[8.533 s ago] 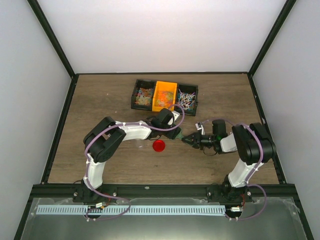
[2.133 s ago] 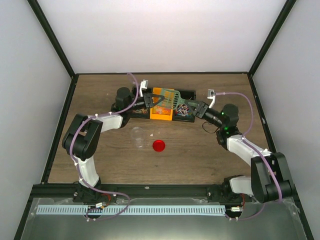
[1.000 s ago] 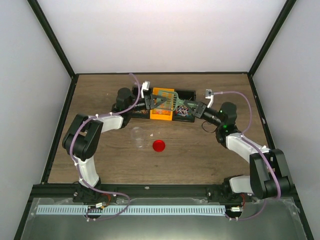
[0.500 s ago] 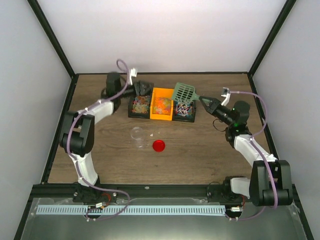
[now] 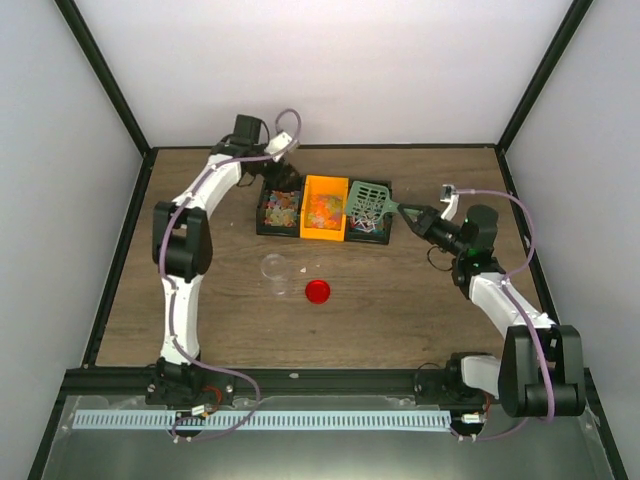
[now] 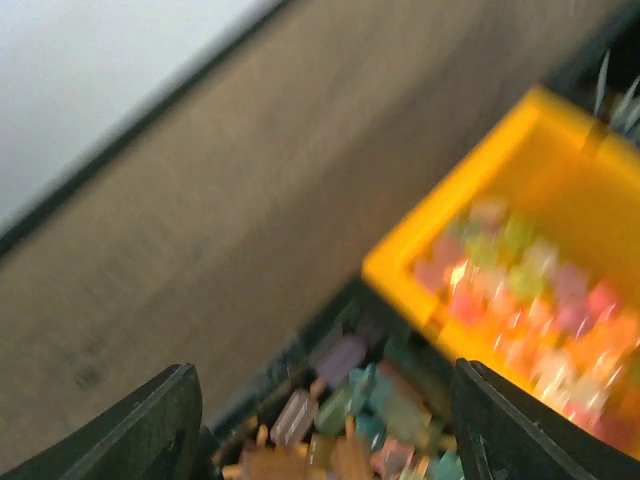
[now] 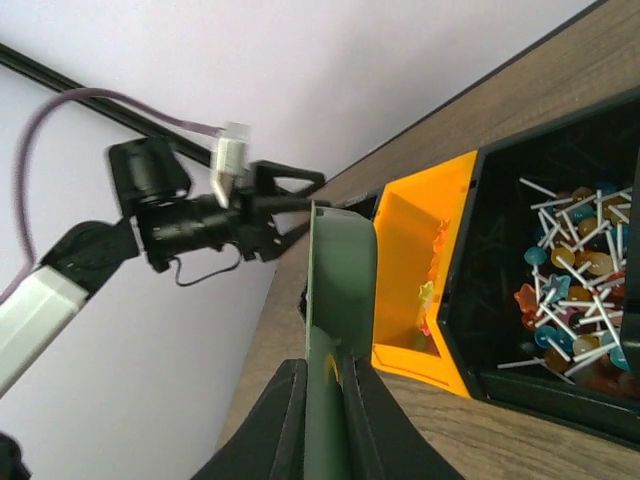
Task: Pack the candies
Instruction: Move the storage box to the center of the board.
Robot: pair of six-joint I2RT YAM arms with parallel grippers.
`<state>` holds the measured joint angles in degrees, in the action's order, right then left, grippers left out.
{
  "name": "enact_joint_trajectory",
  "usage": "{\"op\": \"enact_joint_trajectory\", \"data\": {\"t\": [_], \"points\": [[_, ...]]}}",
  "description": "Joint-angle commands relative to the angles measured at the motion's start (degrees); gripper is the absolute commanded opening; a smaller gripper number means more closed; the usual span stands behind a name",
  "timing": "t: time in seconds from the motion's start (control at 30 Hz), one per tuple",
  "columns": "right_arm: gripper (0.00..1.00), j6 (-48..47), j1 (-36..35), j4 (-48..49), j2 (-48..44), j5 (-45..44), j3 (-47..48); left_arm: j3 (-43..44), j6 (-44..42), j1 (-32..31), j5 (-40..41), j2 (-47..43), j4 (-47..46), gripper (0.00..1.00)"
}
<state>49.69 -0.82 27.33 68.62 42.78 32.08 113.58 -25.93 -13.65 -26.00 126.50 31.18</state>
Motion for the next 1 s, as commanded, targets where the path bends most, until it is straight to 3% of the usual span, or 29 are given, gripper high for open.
{"op": "enact_joint_trajectory", "data": {"t": [0.0, 0.63, 0.97], "points": [[0.01, -3.08, 0.81, -2.93, 0.28, 1.83, 0.68, 6.05, -15.64, 0.17, 4.18, 5.44, 15.03, 0.69], [0.01, -4.54, 0.81, -4.77, 4.50, 3.77, 1.57, 13.85, -20.65, 1.33, 10.84, 12.33, 8.62, 0.72], [0.01, -3.34, 0.79, -3.13, 8.44, 4.43, 4.23, 13.21, -20.74, 1.87, 13.56, 14.28, 7.61, 0.72]]}}
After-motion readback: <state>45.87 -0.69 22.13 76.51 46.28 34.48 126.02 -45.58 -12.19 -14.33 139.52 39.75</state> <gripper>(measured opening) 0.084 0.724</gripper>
